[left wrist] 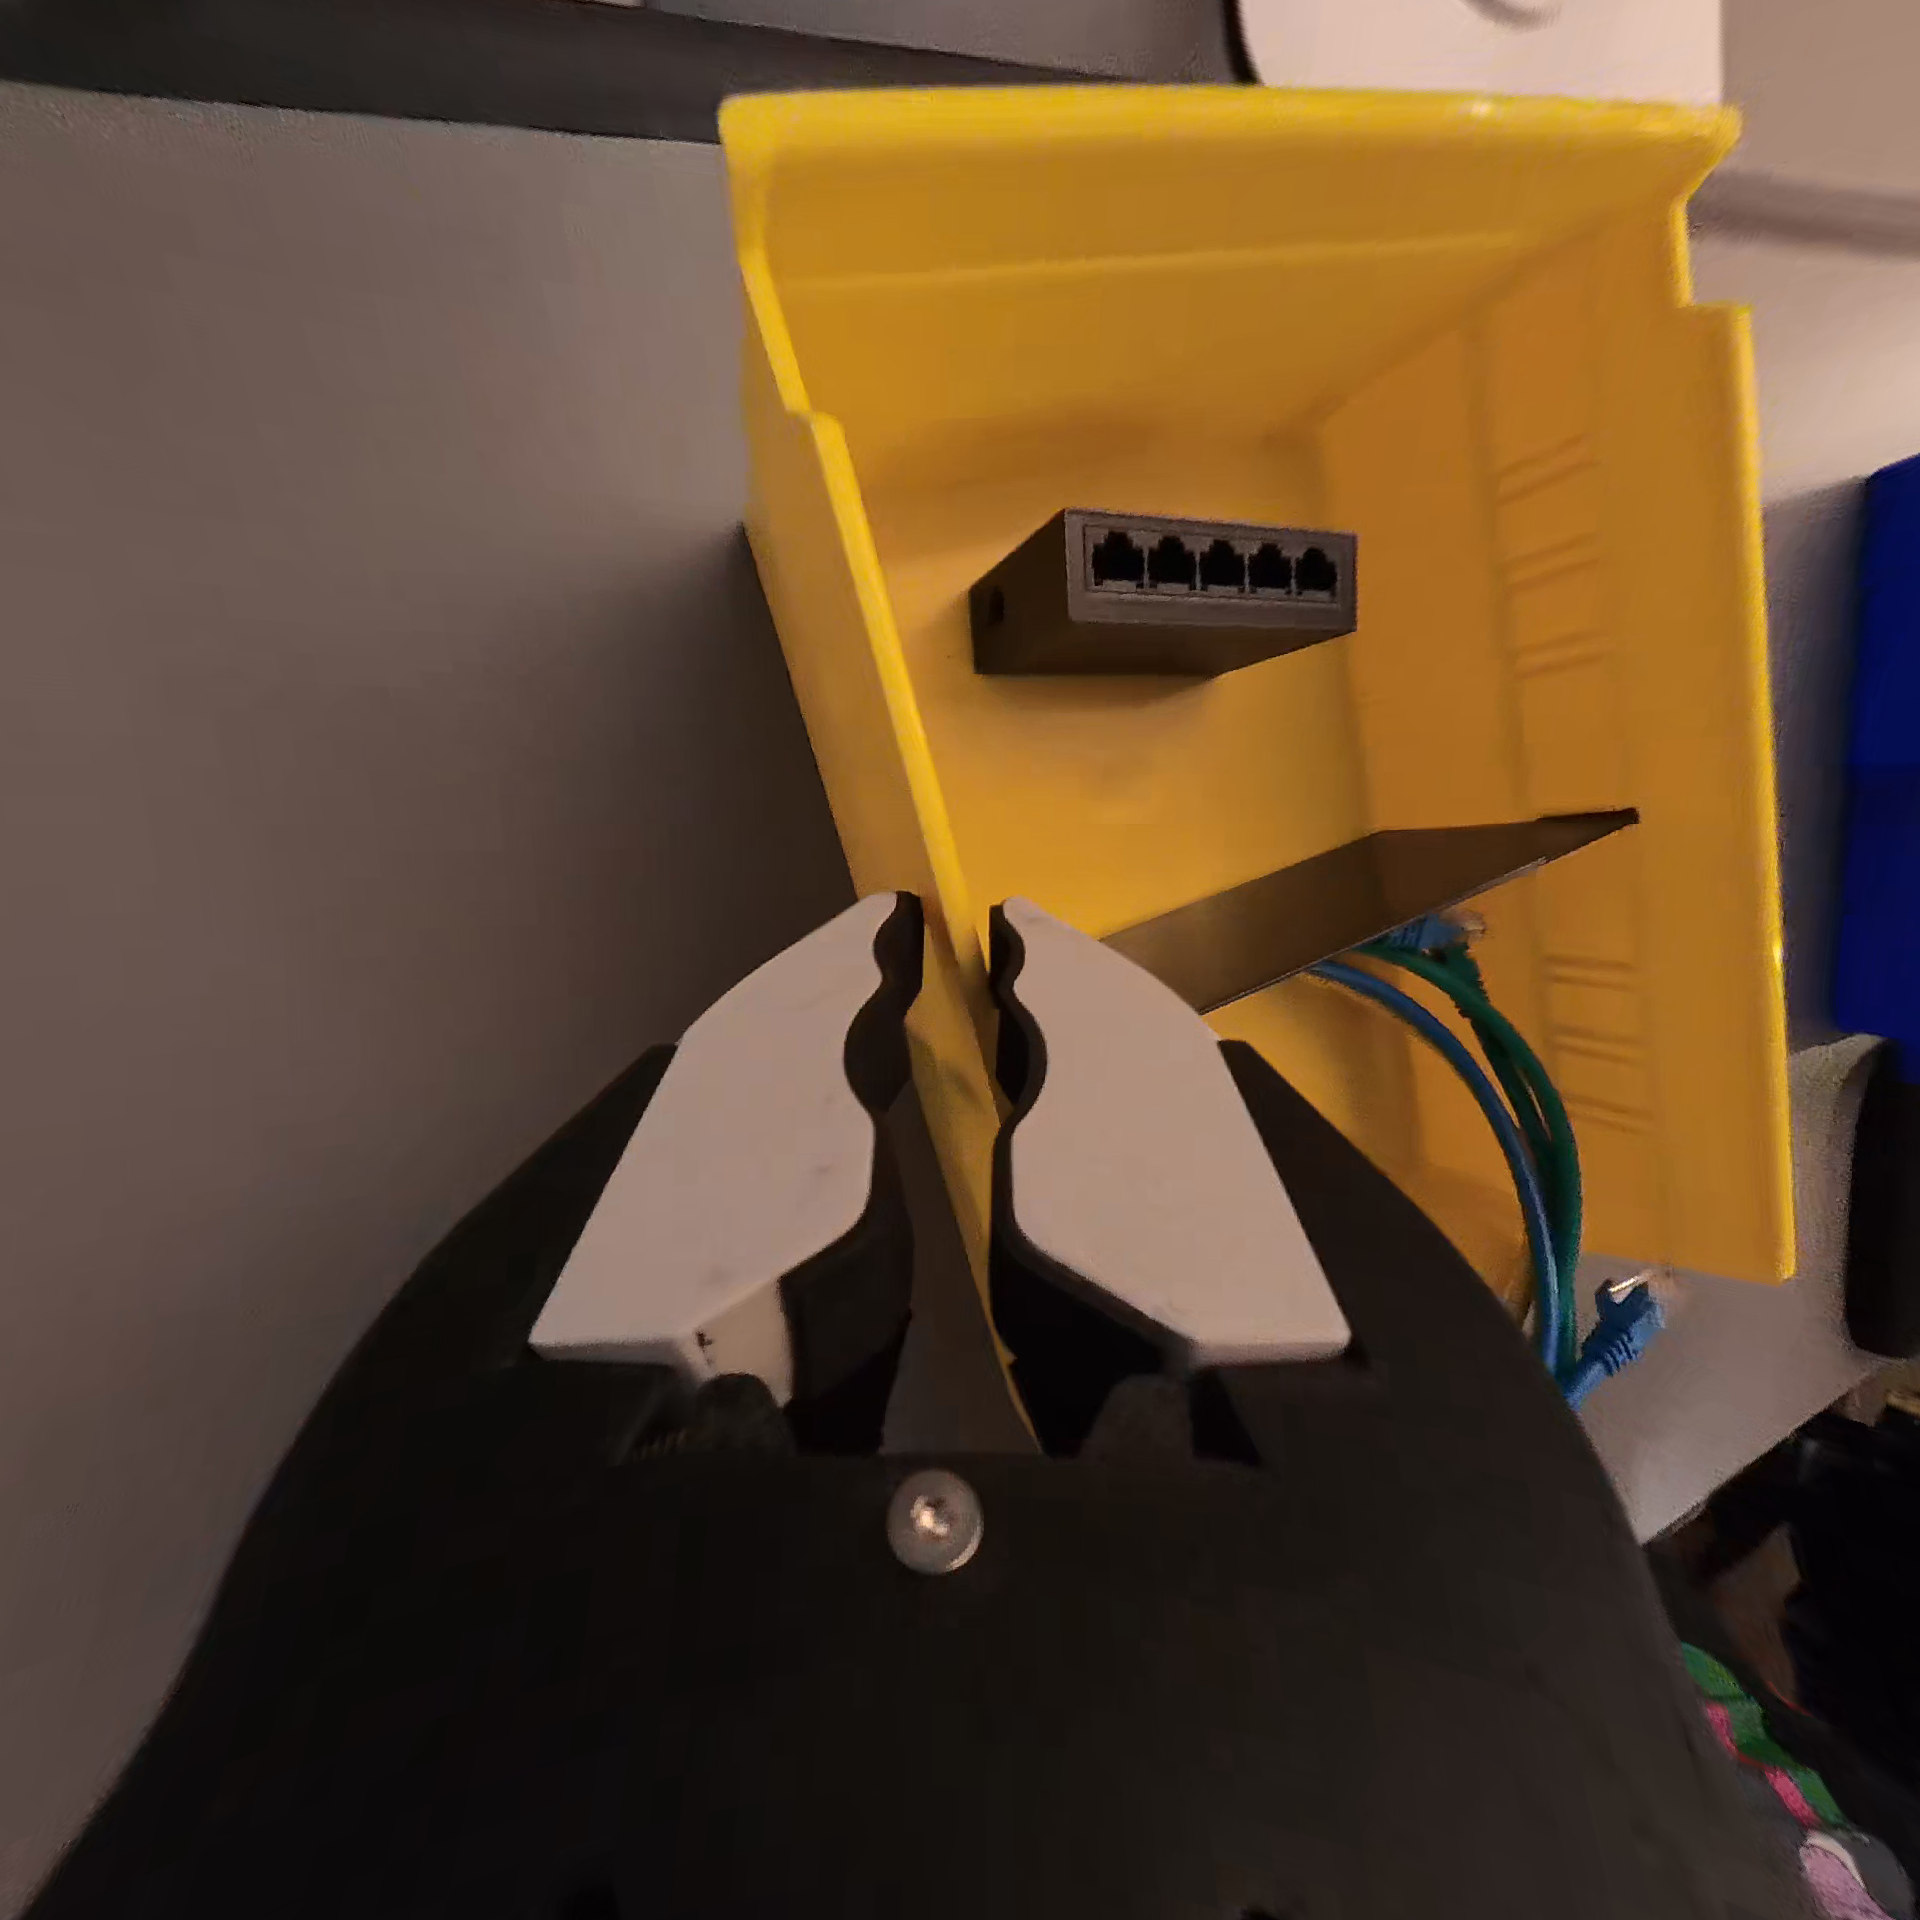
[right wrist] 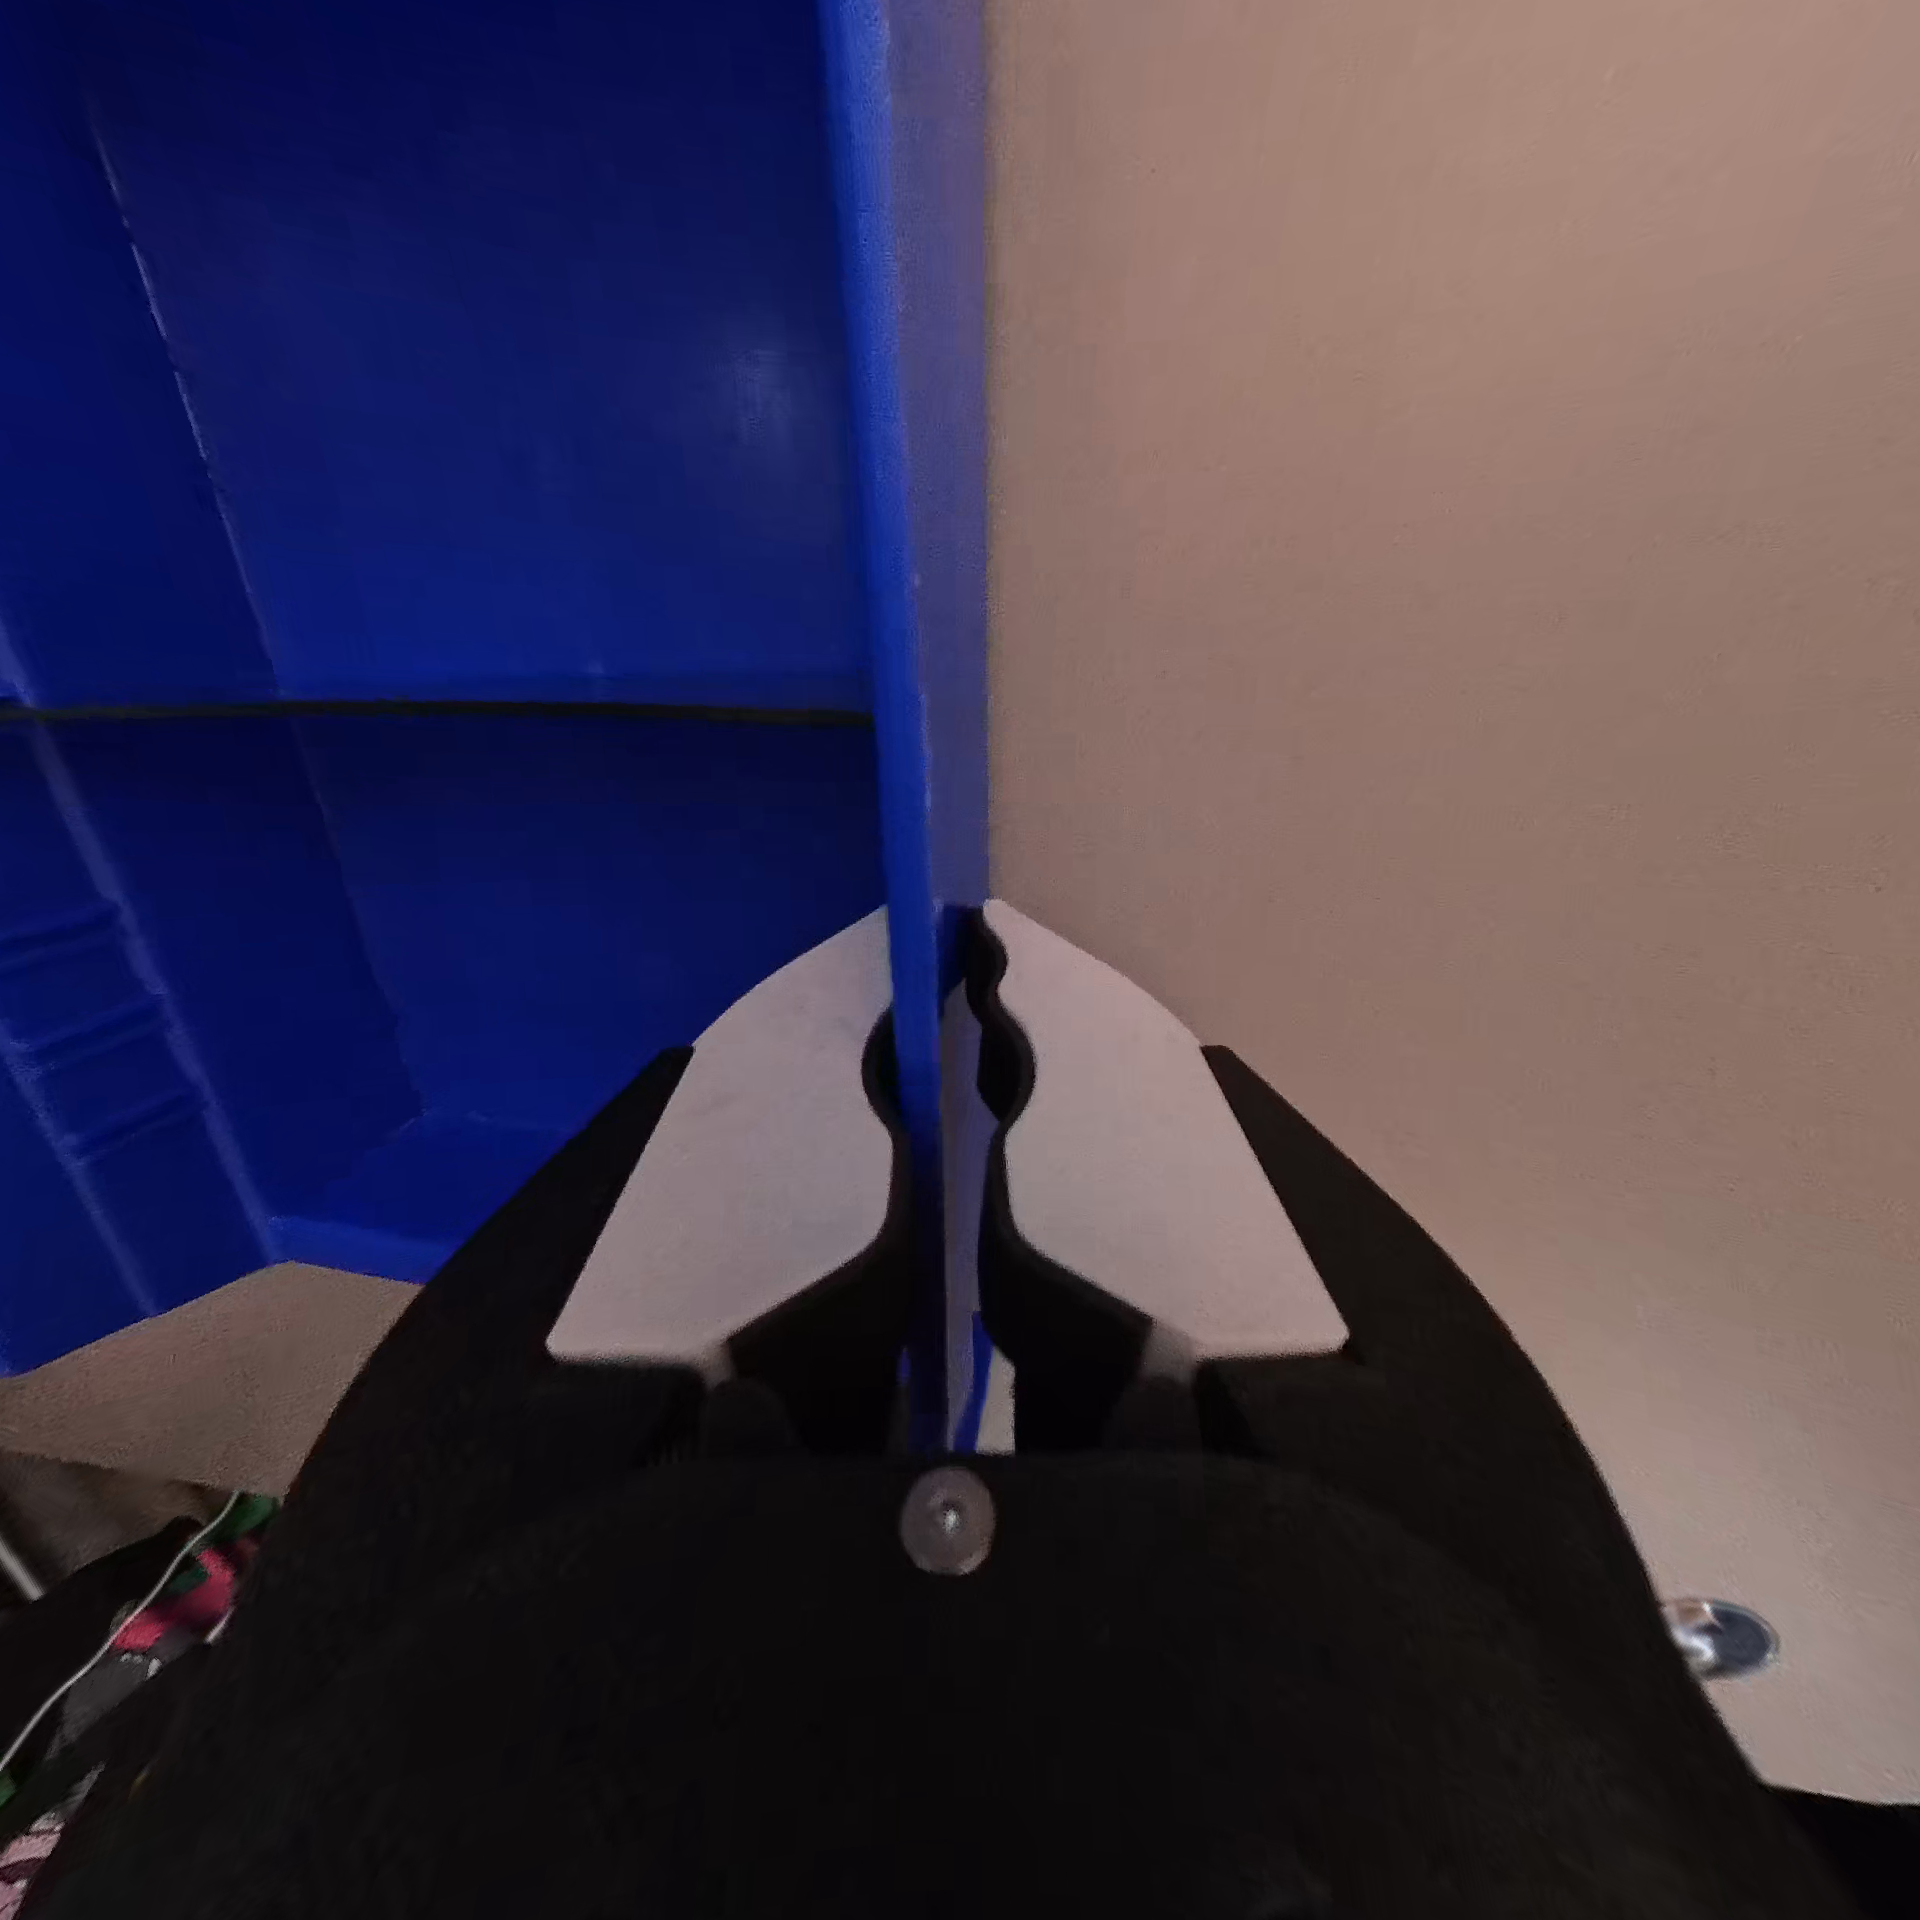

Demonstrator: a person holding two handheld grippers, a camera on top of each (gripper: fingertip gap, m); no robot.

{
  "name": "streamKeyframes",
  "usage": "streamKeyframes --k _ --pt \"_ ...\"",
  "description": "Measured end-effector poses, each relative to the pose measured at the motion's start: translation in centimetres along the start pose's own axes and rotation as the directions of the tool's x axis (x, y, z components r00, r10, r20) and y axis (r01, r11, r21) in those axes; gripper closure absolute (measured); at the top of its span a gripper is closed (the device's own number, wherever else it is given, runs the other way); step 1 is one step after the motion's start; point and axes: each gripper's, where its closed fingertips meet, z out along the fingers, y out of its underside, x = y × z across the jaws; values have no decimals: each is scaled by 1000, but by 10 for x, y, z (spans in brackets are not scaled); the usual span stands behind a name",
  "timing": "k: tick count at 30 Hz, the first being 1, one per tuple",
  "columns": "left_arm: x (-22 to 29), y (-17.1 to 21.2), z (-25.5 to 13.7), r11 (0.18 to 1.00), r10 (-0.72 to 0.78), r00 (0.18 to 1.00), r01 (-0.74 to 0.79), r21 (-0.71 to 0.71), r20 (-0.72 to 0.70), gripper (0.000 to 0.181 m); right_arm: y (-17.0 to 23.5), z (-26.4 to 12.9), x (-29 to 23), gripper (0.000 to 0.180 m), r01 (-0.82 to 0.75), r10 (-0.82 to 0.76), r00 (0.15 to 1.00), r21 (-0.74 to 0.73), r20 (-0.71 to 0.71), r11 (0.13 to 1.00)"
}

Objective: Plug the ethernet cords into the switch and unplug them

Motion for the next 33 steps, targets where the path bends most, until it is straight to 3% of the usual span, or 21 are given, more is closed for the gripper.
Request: streamKeyframes --k 9,21,33 --pt "-30 -1 -15 995 -58 993 66 77 -101 167 -8 5 1 172 -16 17 1000 -9 25 1000" --pt "-54 -1 -26 989 -63 997 68 135 -37 168 -8 1 13 172 -40 40 999 2 27 999" --pt "-57 -8 -25 981 -85 993 99 169 -85 167 -10 2 20 172 -57 57 998 8 -22 998"
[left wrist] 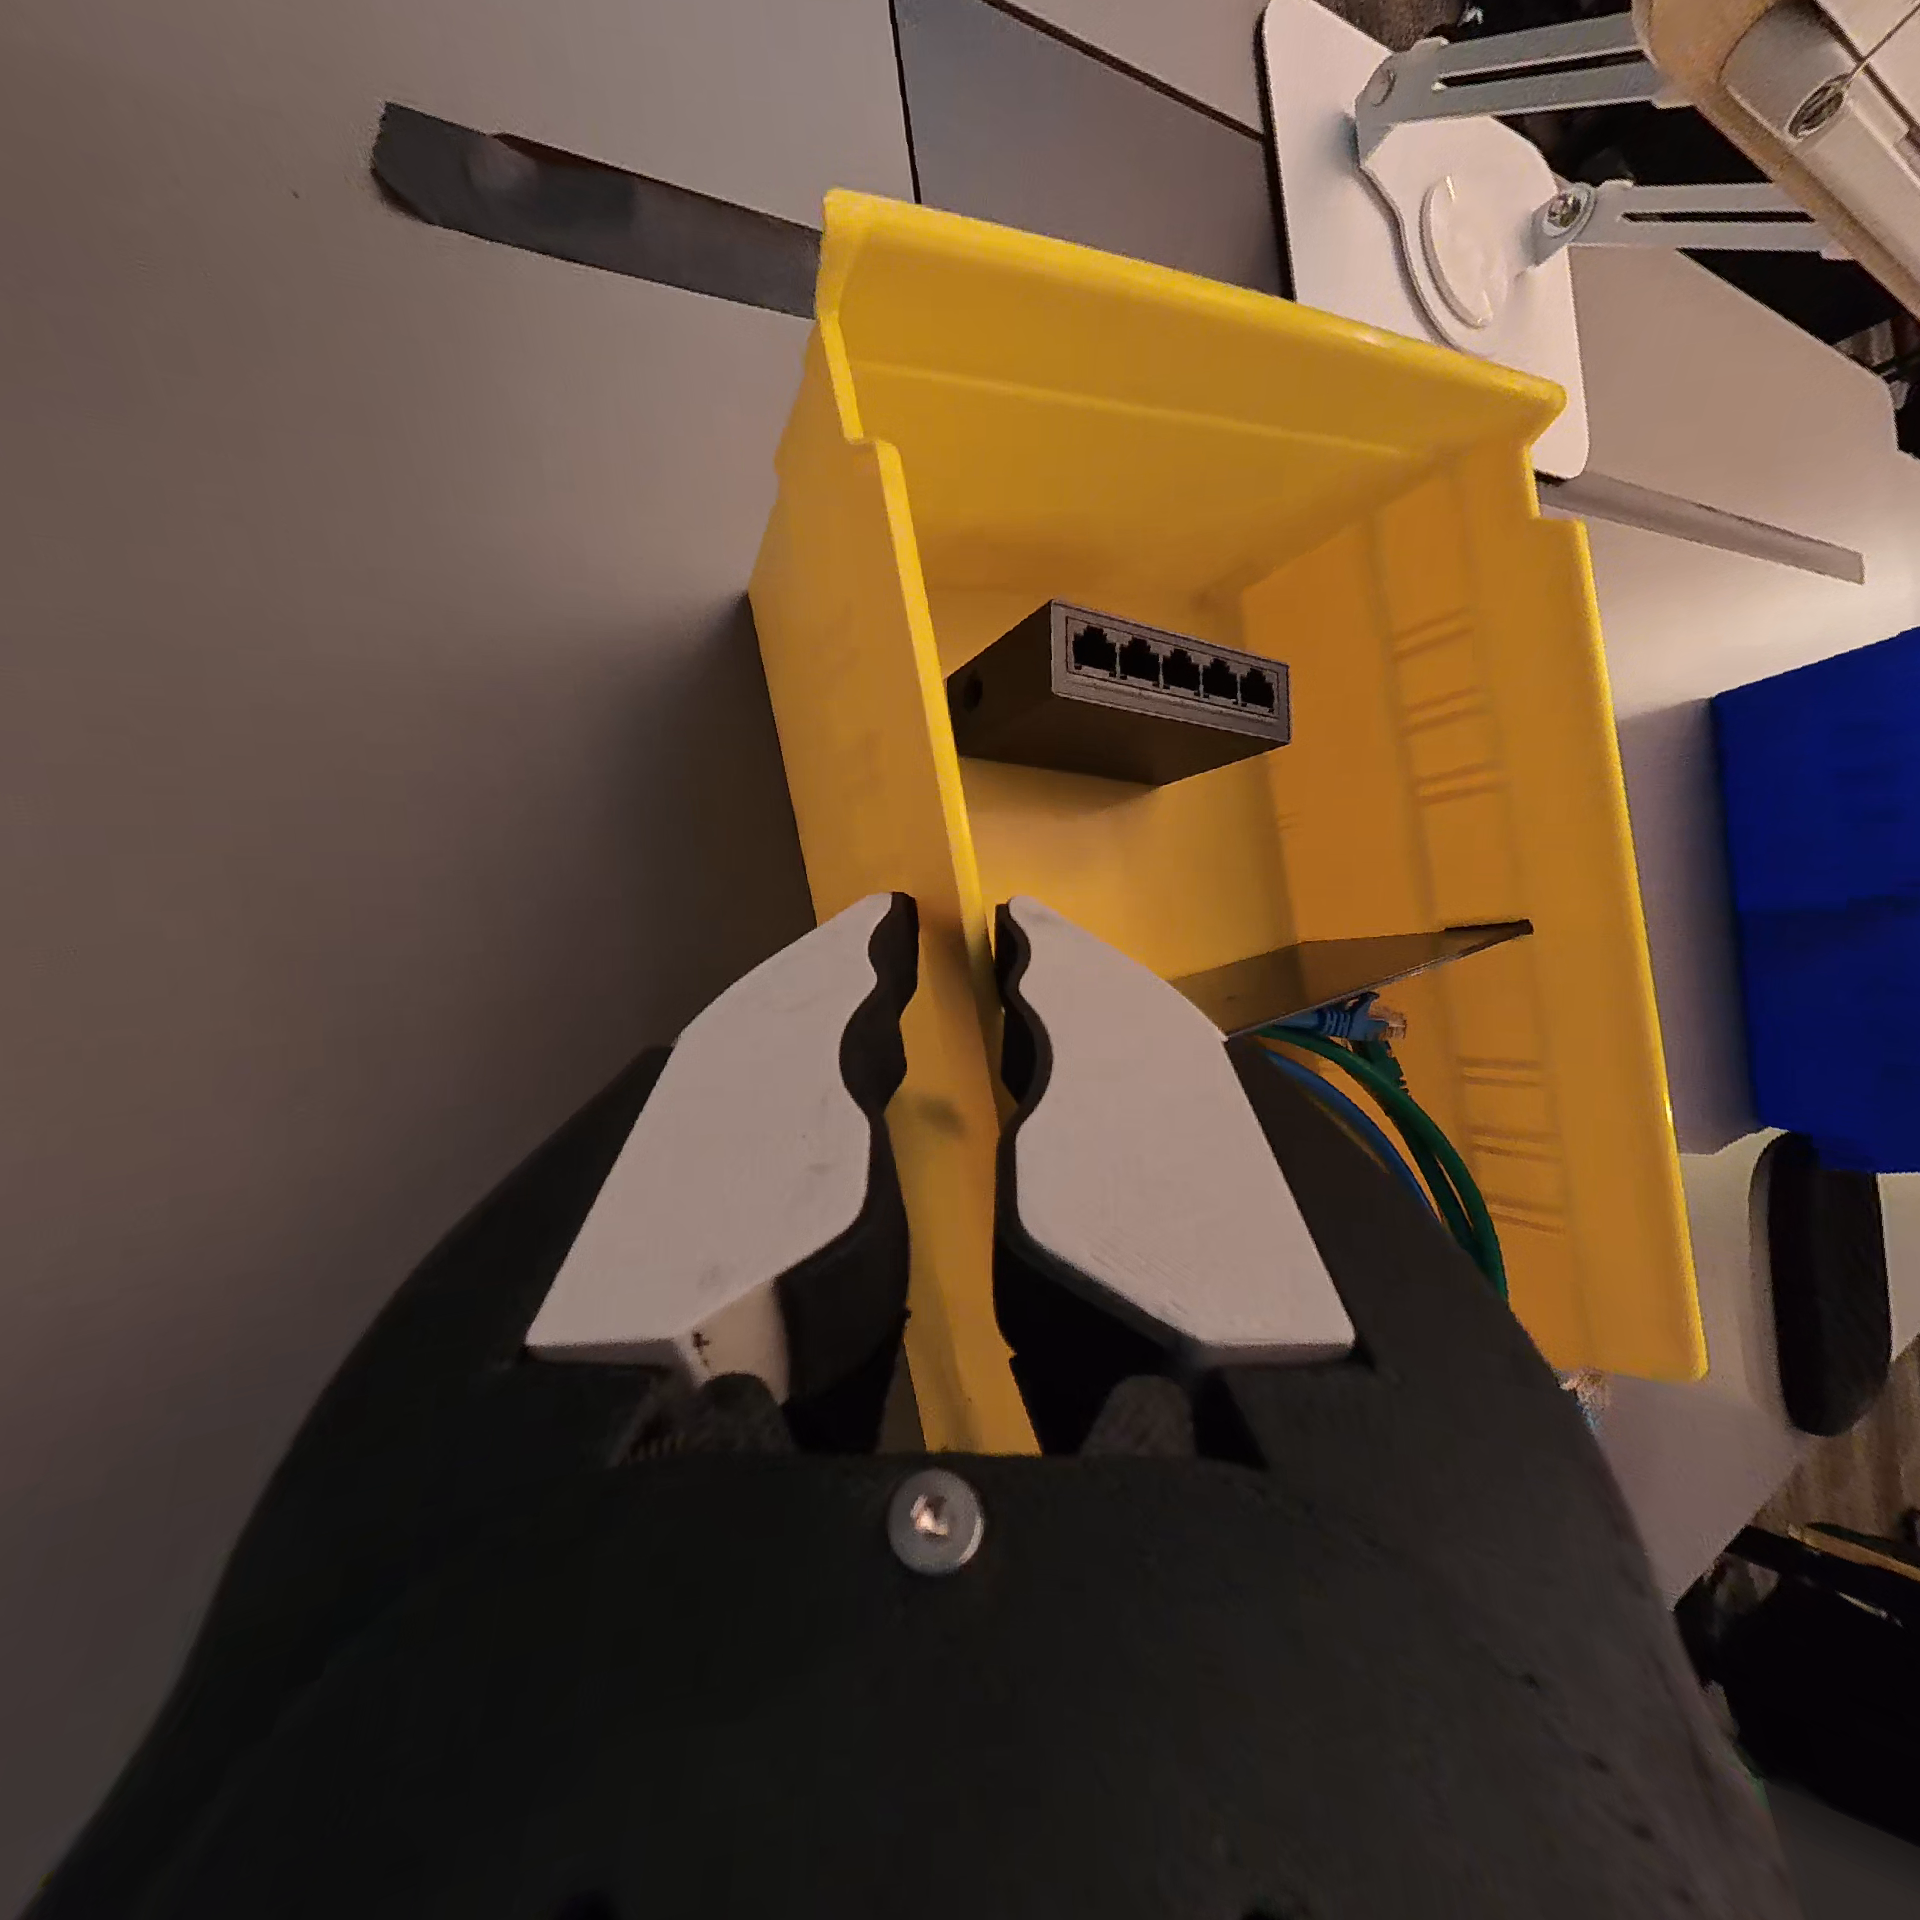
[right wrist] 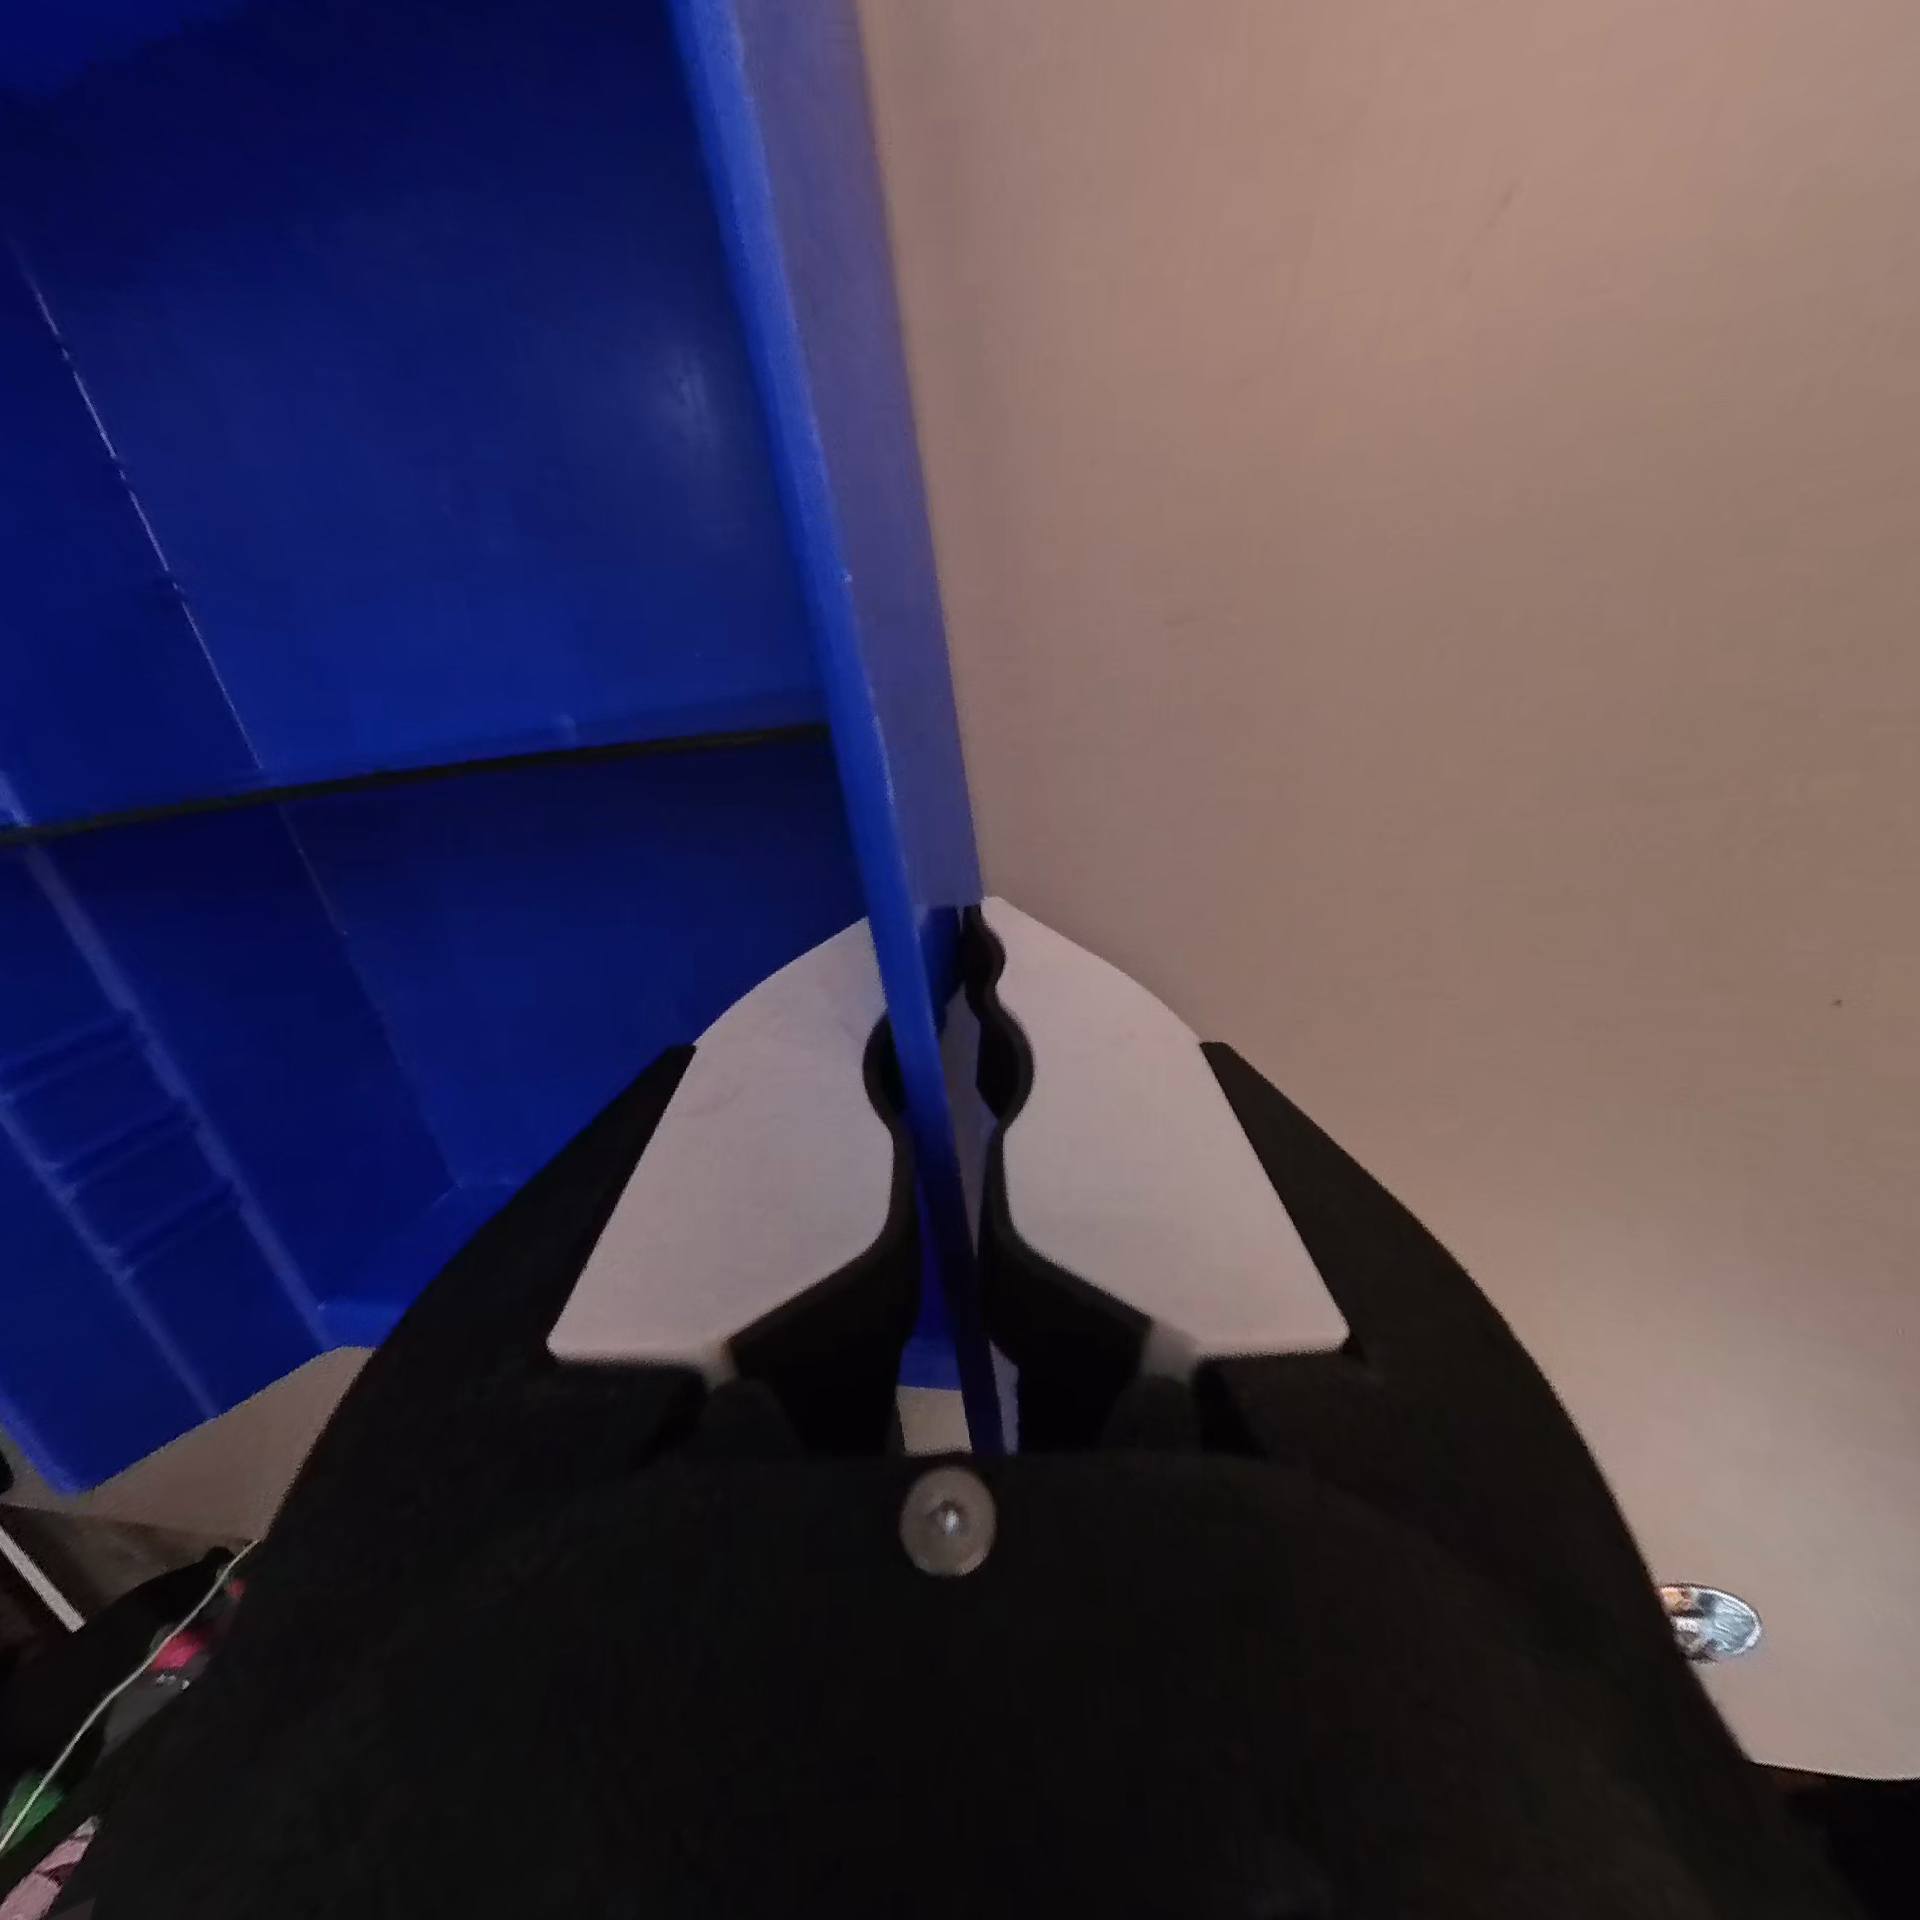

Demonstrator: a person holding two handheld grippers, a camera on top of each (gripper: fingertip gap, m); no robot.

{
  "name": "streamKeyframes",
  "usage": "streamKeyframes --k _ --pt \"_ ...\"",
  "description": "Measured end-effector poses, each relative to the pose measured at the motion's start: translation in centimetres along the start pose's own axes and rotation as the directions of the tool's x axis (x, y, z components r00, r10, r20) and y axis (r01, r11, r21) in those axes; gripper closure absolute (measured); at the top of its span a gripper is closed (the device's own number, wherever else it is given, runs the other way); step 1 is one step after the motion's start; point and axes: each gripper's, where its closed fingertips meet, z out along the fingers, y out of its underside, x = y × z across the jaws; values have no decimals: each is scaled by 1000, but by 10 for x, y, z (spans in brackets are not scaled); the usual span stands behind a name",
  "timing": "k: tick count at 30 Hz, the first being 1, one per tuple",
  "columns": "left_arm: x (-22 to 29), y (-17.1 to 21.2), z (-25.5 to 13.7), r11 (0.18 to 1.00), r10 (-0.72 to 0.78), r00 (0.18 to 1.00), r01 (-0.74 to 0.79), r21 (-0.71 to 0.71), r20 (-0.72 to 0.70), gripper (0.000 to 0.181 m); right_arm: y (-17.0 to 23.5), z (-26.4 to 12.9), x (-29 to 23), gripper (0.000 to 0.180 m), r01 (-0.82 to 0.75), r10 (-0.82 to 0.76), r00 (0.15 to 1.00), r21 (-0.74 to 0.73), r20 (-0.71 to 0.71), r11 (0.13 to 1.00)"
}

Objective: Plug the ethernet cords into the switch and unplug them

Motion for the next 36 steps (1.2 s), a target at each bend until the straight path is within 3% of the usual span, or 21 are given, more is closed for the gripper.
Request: streamKeyframes --k 14,21,23,27,29,31,34,36 --pt "1 0 0 1000 0 1000 0 5 -8 167 6 -3 3 172 -89 88 996 63 7 994" --pt "2 -1 -12 999 3 1000 -3 34 9 163 4 -7 3 168 5 -6 1000 103 8 995" --pt "8 -6 -31 995 56 997 -59 82 45 156 -1 -18 6 162 46 -43 999 167 -23 985" --pt "53 -23 -70 906 346 931 -365 217 120 149 -16 -63 15 145 82 -34 989 349 -141 934" --pt "78 -29 -77 829 465 869 -494 261 168 135 -31 -95 5 144 165 -71 975 480 -209 862" --pt "100 -31 -72 755 563 801 -599 266 204 123 -51 -134 -27 141 312 -172 947 648 -272 694" --pt "125 -33 -55 681 653 726 -688 252 217 115 -61 -198 -99 140 468 -309 872 834 -380 294" --pt "143 -35 -47 643 695 694 -717 268 190 112 -52 -235 -145 122 455 -346 834 890 -429 -7"
